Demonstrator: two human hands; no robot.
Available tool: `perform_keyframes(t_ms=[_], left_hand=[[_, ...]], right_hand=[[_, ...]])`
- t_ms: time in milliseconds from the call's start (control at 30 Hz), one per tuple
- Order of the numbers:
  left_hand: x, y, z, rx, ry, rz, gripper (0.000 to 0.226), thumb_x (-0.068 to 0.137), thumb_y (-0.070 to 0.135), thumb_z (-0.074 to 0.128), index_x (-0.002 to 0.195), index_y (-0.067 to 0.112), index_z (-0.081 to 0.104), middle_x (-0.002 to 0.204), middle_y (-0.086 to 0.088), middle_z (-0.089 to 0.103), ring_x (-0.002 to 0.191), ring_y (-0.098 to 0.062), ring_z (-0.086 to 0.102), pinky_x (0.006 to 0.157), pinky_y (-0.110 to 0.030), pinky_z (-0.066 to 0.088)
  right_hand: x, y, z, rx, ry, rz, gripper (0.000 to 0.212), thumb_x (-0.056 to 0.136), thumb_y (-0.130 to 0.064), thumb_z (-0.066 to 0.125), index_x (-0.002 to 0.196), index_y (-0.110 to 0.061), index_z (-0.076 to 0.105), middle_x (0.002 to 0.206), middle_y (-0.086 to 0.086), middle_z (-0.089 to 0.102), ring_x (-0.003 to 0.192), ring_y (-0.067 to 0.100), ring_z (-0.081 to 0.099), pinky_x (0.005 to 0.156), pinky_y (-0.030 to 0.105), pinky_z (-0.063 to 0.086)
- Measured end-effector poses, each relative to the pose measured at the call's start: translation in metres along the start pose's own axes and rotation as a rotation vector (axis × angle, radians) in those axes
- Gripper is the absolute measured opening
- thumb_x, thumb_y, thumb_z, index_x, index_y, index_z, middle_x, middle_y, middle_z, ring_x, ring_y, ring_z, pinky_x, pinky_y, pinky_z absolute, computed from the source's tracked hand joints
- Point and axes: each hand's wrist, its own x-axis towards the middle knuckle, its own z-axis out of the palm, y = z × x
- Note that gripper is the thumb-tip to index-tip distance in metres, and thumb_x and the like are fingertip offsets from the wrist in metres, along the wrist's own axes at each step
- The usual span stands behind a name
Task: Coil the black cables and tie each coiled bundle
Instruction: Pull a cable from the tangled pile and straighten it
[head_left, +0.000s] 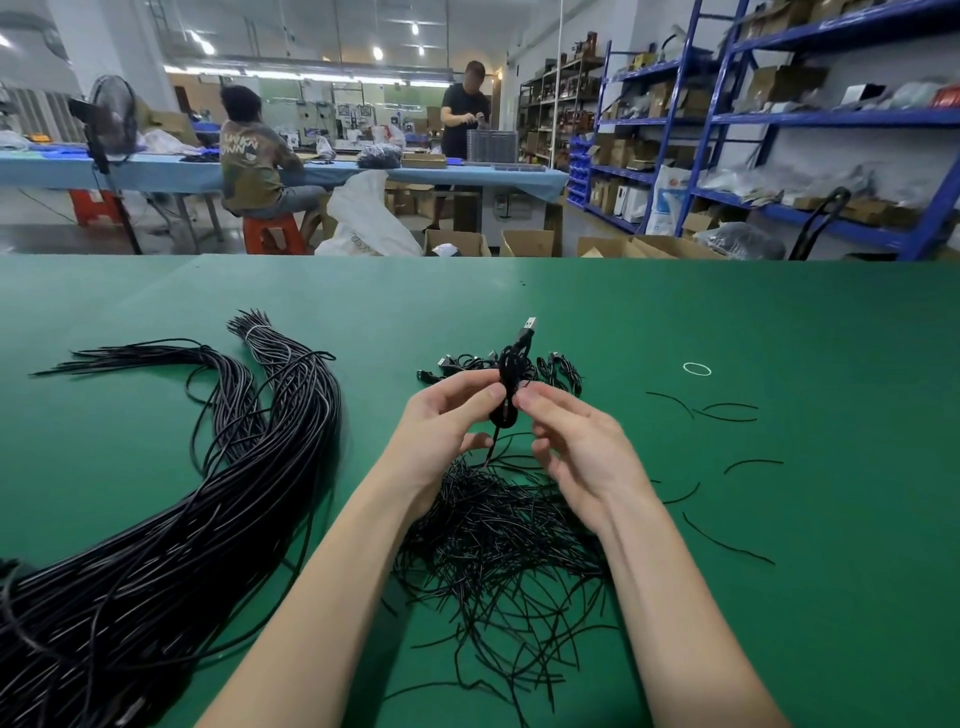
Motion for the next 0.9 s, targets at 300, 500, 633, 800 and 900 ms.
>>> perform_keyframes(t_ms=[300, 500, 633, 800, 900], left_hand=[[0.001, 0.004, -0.002, -0.036, 0.053, 0.033, 0.013, 0.093, 0.014, 0.068, 0.100, 0.022, 0.074, 0.099, 0.003, 0.076, 0.091, -0.008, 0.068, 0.071, -0.023, 0.052], [0.001, 0.002, 0.000, -0.002, 0.019, 0.061, 0.013, 0.089, 0.018, 0.073, 0.093, 0.029, 0.078, 0.098, 0.005, 0.074, 0.100, -0.013, 0.065, 0.077, -0.028, 0.051], [0.000, 0.003, 0.001, 0.032, 0.013, 0.081, 0.015, 0.079, 0.028, 0.076, 0.093, 0.032, 0.079, 0.099, 0.005, 0.075, 0.098, -0.010, 0.067, 0.076, -0.026, 0.052], [0.001, 0.003, -0.002, 0.134, 0.031, 0.084, 0.015, 0.090, 0.014, 0.072, 0.092, 0.027, 0.076, 0.088, 0.005, 0.077, 0.078, -0.005, 0.068, 0.068, -0.018, 0.053], [0.002, 0.003, 0.000, -0.015, 0.060, -0.009, 0.010, 0.089, 0.012, 0.071, 0.094, 0.020, 0.074, 0.082, 0.002, 0.074, 0.070, -0.009, 0.065, 0.067, -0.019, 0.053]], right_hand=[[-0.005, -0.004, 0.004, -0.459, 0.003, -0.434, 0.002, 0.085, -0.027, 0.082, 0.085, -0.027, 0.084, 0.084, -0.011, 0.078, 0.058, 0.001, 0.056, 0.053, 0.016, 0.046], [-0.007, -0.012, 0.004, 0.092, -0.084, 0.198, 0.008, 0.068, -0.025, 0.084, 0.075, -0.022, 0.084, 0.085, -0.003, 0.076, 0.054, 0.002, 0.058, 0.044, 0.012, 0.044], [-0.008, -0.017, 0.002, 0.148, -0.112, 0.257, 0.006, 0.065, -0.017, 0.085, 0.071, -0.018, 0.083, 0.080, -0.001, 0.075, 0.058, 0.005, 0.064, 0.047, 0.013, 0.050], [-0.005, -0.017, 0.005, -0.369, 0.048, -0.206, 0.017, 0.080, -0.002, 0.083, 0.076, -0.019, 0.080, 0.076, -0.003, 0.078, 0.068, 0.007, 0.072, 0.064, 0.015, 0.056], [-0.004, -0.011, 0.009, -0.704, 0.142, -0.595, 0.020, 0.082, -0.010, 0.083, 0.079, -0.029, 0.078, 0.074, -0.017, 0.076, 0.071, -0.001, 0.071, 0.068, 0.009, 0.053]])
